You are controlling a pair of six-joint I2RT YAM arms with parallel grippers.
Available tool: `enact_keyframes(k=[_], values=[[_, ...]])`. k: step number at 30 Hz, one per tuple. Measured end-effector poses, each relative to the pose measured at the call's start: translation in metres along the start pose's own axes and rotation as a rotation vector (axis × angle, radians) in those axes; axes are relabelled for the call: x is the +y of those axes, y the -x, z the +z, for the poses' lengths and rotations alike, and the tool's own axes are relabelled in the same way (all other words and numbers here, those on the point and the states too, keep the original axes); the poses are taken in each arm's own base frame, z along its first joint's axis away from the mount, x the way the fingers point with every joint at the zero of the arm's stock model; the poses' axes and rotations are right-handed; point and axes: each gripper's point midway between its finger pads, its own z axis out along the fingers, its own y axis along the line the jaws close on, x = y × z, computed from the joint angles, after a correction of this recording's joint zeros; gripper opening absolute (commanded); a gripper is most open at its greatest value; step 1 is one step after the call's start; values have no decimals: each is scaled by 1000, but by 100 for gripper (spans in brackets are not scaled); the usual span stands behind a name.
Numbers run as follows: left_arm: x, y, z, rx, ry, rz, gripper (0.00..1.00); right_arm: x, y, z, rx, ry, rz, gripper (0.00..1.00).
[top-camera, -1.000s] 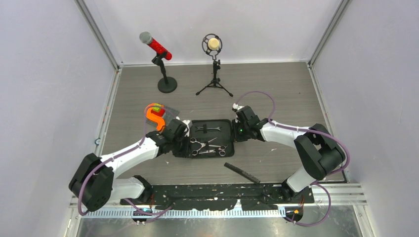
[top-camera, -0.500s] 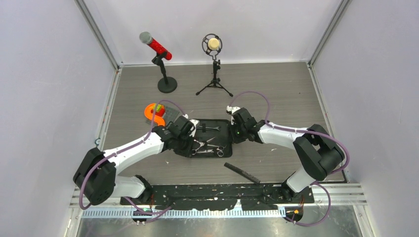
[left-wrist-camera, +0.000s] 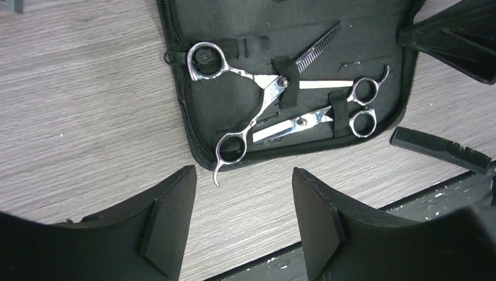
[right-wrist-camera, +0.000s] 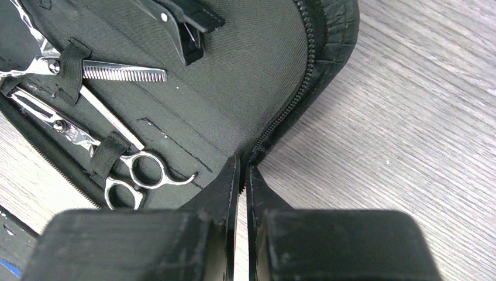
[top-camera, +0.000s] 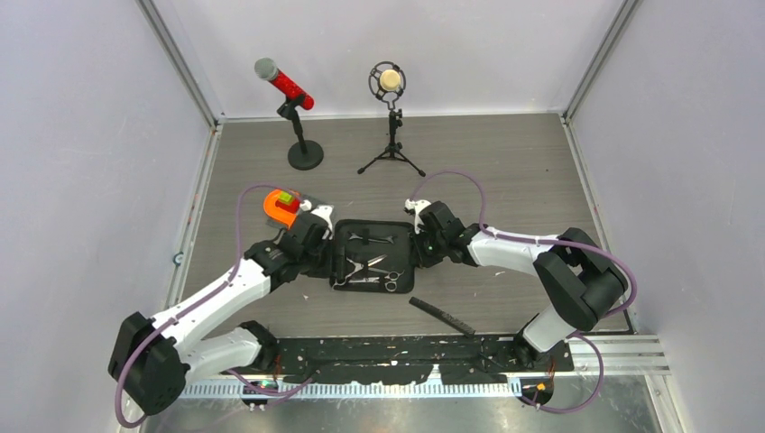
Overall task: Sort the hair-cutting tools
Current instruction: Adjust the scissors in the hairdressing tool bag.
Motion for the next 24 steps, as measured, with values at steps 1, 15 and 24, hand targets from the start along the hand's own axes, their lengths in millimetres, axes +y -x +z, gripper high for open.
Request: enact_keyframes(k=[1, 15, 24], values=[[0, 2, 0, -4, 1, -3, 65, 0, 0, 0, 0, 0, -3, 5], [-15, 34, 47, 145, -19, 346, 71, 0, 0, 1, -5, 15, -45, 5], [-12, 15, 73, 275, -39, 408, 57, 1, 0, 1, -10, 25, -43, 5]])
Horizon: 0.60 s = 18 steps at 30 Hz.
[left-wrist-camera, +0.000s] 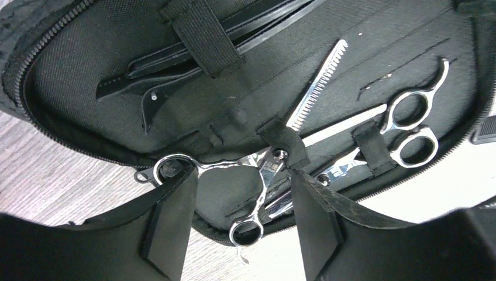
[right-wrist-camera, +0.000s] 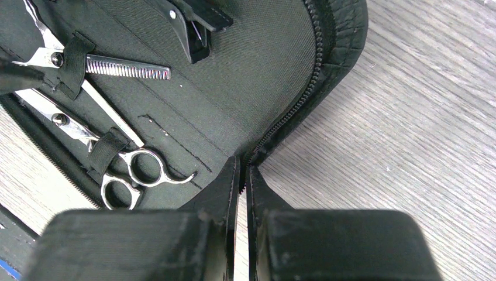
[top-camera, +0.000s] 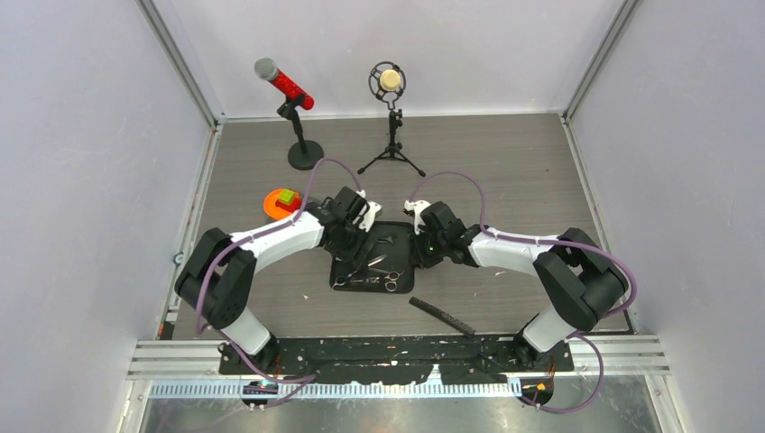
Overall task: Sort the hair-cutting tools
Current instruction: Adjust the scissors in the hairdressing tool bag.
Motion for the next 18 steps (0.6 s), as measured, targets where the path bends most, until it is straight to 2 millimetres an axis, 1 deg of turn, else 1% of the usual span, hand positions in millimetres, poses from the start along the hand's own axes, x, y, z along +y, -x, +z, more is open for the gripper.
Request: enact_keyframes(k=[2, 5, 7, 8, 10, 13, 15, 18], values=[[1, -3, 5, 22, 6, -5, 53, 0, 0, 0, -1, 0, 2, 5], [3, -2, 5, 22, 13, -30, 45, -1, 0, 0, -2, 2, 3, 5], [4, -2, 6, 19, 19, -55, 36, -1, 0, 0, -5, 5, 9, 5], [3, -3, 7, 20, 14, -65, 34, -1, 0, 0, -7, 7, 10, 5], [1, -12, 10, 39, 12, -97, 30, -1, 0, 0, -10, 9, 13, 5], [-3, -14, 9, 32, 2, -147, 30, -1, 0, 0, -14, 12, 18, 5], [-6, -16, 8, 30, -5, -182, 34, -1, 1, 0, -17, 12, 21, 5], [-15, -28, 4, 47, -30, -216, 39, -1, 3, 1, -27, 15, 23, 5]])
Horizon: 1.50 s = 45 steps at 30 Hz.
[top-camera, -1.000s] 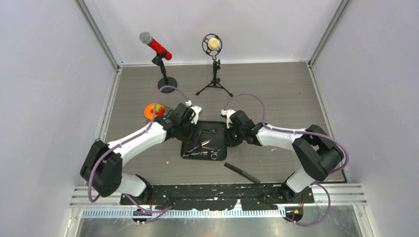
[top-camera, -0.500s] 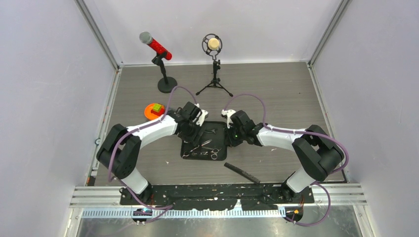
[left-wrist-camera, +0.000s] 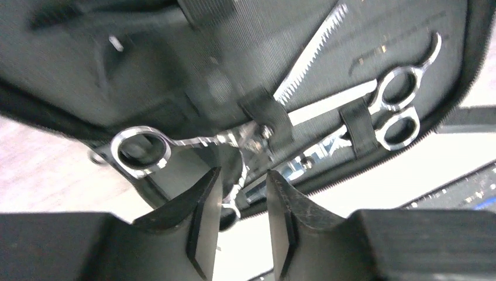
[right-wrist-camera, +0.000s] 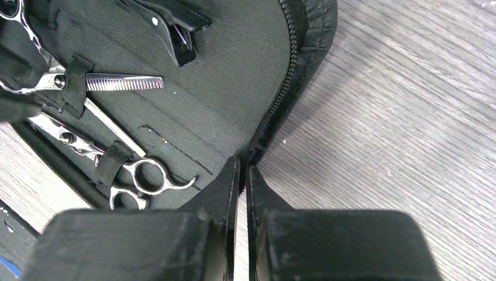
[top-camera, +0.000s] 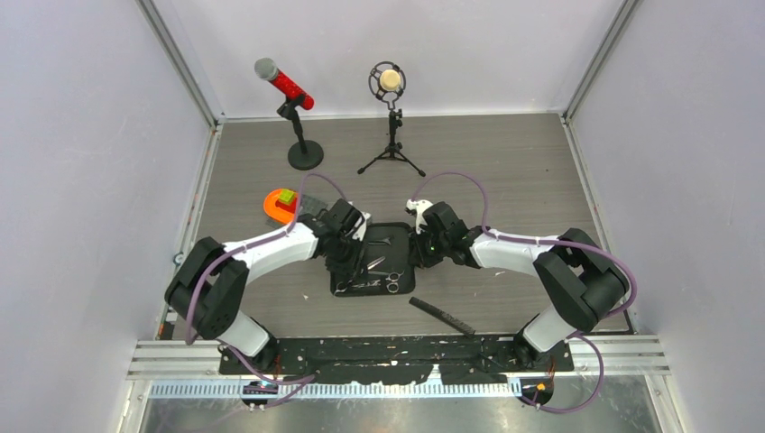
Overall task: Sort the hair-cutting tools
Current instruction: Adjust the scissors in the hairdressing tool bag.
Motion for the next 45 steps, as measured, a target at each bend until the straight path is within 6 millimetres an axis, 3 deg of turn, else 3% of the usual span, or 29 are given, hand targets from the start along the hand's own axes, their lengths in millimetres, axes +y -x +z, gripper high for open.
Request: enact_keyframes(k=[3, 7, 13, 17, 25, 35, 40, 45], values=[[-10, -15, -7, 21, -33, -15, 52, -1, 0, 0, -2, -2, 3, 5], [-21, -15, -24, -16, -60, 17, 68, -6, 1, -1, -2, -3, -1, 5], [-24, 1, -39, -70, -24, 158, 77, -19, 10, 0, 7, -19, -47, 5], [-25, 12, -31, -60, 13, 255, 77, -34, 18, 0, 9, -24, -46, 5], [-26, 13, -2, 26, 50, 395, 71, -50, 29, 0, 52, -14, -53, 5], [-32, 22, 12, 44, 92, 483, 64, -49, 28, 1, 65, -1, -73, 5], [-32, 22, 16, 50, 125, 499, 42, -49, 28, 1, 65, -1, -72, 5], [-31, 24, 21, 66, 144, 507, 13, -49, 29, 2, 60, 0, -73, 5]])
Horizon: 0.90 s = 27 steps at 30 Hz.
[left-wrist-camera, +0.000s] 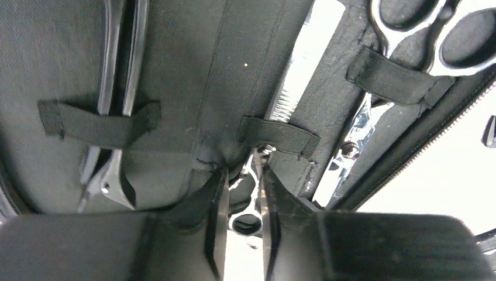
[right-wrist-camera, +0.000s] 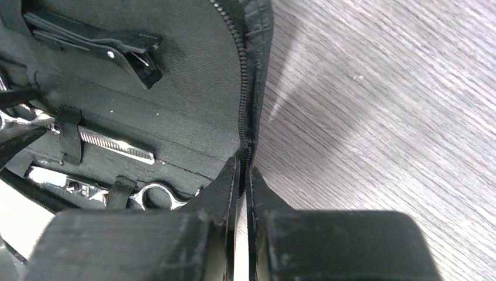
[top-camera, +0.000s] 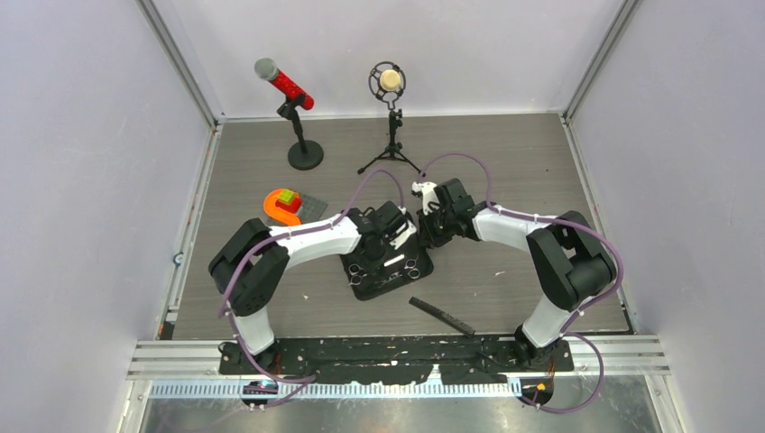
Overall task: Sort the hair-cutting tools
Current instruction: Adjust the scissors in the hairdressing tool bag.
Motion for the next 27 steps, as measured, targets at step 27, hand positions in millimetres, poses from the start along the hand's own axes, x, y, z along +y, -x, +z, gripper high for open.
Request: enact_keyframes(k=[27], values=[[-30, 7, -20, -38, -115, -93, 0, 5, 3, 7, -90, 63, 149, 5]])
